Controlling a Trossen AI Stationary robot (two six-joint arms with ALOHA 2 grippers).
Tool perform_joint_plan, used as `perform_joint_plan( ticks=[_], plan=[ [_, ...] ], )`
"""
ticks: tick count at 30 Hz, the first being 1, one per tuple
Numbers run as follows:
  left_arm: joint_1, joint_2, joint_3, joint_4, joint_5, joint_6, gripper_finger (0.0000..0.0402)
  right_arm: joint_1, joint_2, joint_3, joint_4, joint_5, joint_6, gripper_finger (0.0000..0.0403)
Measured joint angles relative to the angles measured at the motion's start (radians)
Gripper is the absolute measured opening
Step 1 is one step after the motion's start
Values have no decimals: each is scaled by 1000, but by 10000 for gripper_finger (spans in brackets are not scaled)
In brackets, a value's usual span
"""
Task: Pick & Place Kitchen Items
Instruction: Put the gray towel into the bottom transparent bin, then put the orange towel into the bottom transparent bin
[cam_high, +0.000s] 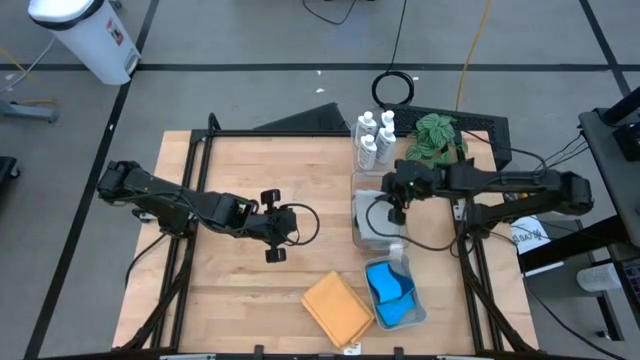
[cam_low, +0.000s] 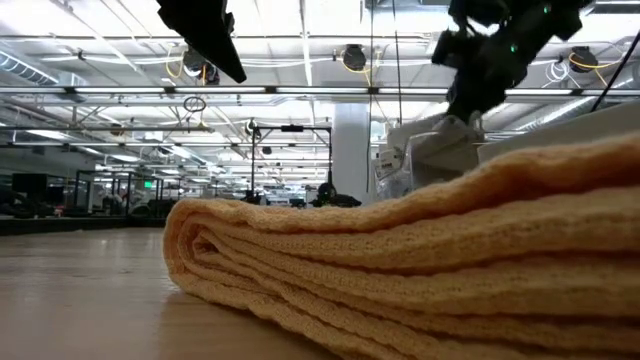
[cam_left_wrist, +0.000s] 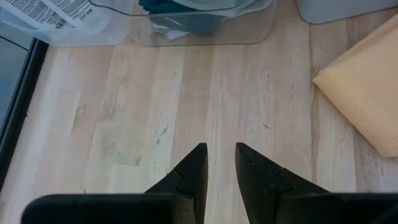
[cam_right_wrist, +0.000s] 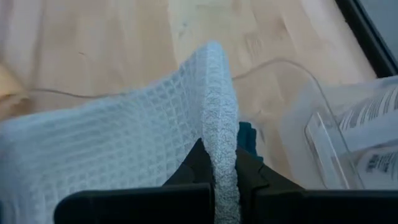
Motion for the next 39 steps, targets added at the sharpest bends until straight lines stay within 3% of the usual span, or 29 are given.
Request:
perform_joint_plan(
  ticks=[9,13,18,23,29,35,39],
  plan=[
    [0,0,0,21,0,-12,85,-83,0,-176,151,1,-16,14],
    [0,0,0,69,1,-21,85,-91,0,-197,159,7,-71,64],
    [0,4,0,119,8,-72,85,-74,-23,-197,207,102,-130,159],
    [8,78,-1,208,267,-179,97,4,-98,-197,263,236,-248,262],
    [-3,253,-1,362,480,-325,176,126,-167,-196,352,363,-255,358],
    [29,367,-2,382,598,-425,270,209,-195,-196,369,371,-210,376],
    [24,414,-1,468,685,-453,306,243,-191,-196,369,372,-211,369]
  ],
)
